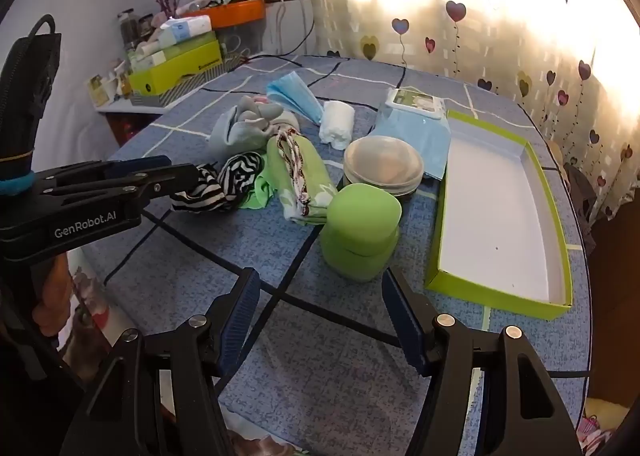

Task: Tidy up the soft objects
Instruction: 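Move the left gripper toward the black-and-white striped sock in the pile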

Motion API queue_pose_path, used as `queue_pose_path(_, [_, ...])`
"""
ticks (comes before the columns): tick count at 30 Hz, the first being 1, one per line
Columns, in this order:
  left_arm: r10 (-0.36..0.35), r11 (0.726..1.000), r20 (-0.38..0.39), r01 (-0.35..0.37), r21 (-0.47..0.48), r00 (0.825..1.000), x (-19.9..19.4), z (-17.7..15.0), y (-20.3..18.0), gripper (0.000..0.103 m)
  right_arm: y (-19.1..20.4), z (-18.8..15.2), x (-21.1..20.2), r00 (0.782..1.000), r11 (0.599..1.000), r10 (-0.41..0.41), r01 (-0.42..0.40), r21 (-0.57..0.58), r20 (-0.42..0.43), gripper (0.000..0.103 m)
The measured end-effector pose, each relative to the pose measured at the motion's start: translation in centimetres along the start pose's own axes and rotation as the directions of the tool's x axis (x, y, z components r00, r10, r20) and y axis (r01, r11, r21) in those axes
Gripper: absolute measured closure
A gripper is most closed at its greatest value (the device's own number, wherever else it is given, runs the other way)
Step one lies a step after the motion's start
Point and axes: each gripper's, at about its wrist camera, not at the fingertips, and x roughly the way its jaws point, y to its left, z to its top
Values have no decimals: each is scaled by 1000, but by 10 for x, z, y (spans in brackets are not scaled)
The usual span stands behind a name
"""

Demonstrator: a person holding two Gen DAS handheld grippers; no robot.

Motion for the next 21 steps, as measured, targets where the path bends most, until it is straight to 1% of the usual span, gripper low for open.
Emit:
queue_pose_path(5, [-12, 1000, -10, 12, -16, 1000, 0, 0, 2, 63, 0, 0, -1, 1000, 1000, 14, -13, 9, -1, 39])
queue_pose_path(10, [-7, 1000, -17, 7, -18, 1000, 2, -5, 6, 63, 1, 1, -1, 1000, 1000, 22, -22, 15, 7, 39])
queue_pose_path(21, [18, 1000, -28, -17, 14, 999, 2, -7, 1, 63, 0, 2, -4, 998, 998, 47, -48, 29, 36, 39])
